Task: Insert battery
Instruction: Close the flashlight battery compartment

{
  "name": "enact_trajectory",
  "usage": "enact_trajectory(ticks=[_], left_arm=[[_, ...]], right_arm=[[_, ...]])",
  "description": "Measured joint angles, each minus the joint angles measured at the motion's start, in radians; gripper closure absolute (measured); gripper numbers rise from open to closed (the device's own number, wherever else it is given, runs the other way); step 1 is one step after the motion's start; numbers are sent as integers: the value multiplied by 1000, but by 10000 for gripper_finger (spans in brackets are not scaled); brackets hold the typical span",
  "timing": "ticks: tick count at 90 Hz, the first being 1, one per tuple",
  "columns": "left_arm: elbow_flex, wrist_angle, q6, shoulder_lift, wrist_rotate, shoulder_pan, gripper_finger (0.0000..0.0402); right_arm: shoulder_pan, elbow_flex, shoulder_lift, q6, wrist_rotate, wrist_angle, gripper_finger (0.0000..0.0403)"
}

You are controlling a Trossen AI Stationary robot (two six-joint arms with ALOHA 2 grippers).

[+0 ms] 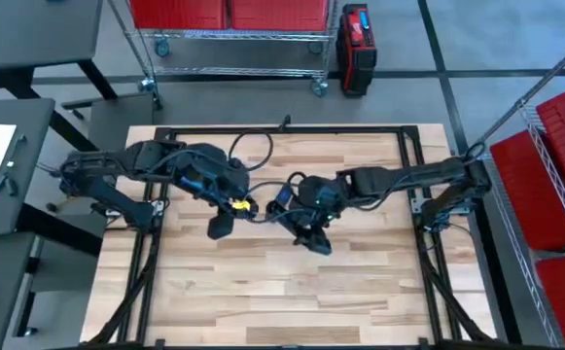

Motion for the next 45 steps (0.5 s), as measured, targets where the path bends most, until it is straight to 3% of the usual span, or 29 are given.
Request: enact_trajectory(ticks=[20,31,45], left_arm=[[0,92,-3,8,28,27,267],[0,122,-41,9,129,45,267],[0,147,-46,47,142,45,267]], right_arm=[[8,16,0,-2,-3,-126,265],[11,16,1,-3,-6,-131,265],[9,16,2,5,-20,-136,265]])
